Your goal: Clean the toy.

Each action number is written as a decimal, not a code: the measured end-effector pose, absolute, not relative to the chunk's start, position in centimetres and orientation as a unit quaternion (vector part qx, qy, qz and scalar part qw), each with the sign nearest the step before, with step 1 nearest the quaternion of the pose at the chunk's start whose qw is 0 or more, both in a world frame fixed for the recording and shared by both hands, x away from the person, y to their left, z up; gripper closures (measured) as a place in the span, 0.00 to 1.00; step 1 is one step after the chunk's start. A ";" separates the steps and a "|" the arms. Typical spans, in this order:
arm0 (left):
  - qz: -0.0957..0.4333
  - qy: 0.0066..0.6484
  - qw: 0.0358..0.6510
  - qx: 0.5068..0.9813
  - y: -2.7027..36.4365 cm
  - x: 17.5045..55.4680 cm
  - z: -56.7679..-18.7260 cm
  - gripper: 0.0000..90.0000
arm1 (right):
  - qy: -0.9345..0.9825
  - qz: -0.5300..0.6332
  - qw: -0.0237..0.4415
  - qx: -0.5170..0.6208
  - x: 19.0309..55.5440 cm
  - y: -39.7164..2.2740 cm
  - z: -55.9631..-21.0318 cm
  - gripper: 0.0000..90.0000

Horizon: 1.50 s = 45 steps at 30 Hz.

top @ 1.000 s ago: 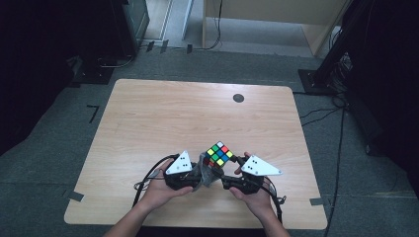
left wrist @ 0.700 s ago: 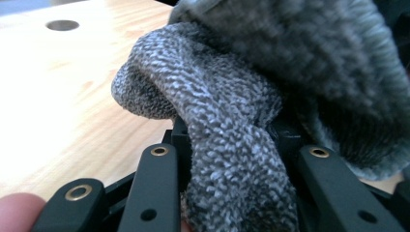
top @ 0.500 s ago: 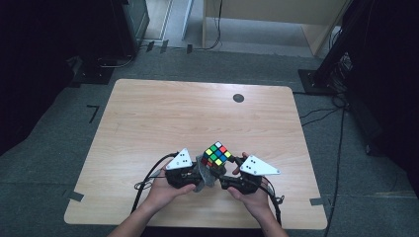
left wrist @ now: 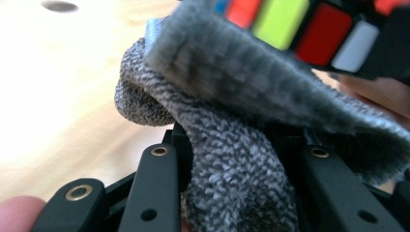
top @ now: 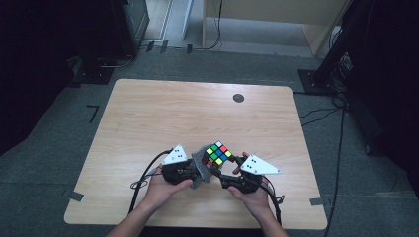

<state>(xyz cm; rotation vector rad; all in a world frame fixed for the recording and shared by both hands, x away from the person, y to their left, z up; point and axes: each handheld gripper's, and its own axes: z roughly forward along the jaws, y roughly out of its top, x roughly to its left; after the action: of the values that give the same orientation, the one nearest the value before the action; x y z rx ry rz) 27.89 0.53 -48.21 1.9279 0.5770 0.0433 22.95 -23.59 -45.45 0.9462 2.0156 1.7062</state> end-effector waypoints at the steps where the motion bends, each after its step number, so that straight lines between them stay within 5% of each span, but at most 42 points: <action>1: 0.022 0.230 0.534 0.814 0.2 27.6 -48.1 0.73 | 0.710 0.596 0.168 0.335 23.0 -23.5 -45.6 0.39; 10: 0.039 0.277 0.558 0.781 2.3 28.7 -47.3 0.74 | 0.696 0.599 0.177 0.355 23.4 -24.8 -45.6 0.39; 18: 0.013 0.226 0.538 0.812 0.3 27.5 -47.7 0.72 | 0.699 0.603 0.159 0.352 23.3 -24.0 -45.7 0.39; 45: -0.037 0.250 0.548 0.798 0.7 28.3 -48.2 0.67 | 0.694 0.604 0.136 0.366 23.6 -24.7 -46.0 0.39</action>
<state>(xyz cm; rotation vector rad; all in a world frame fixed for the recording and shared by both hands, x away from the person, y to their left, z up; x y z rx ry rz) 28.26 0.75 -48.20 1.8901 0.5925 -0.0874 23.62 -24.69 -46.02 1.0612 2.0108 1.7504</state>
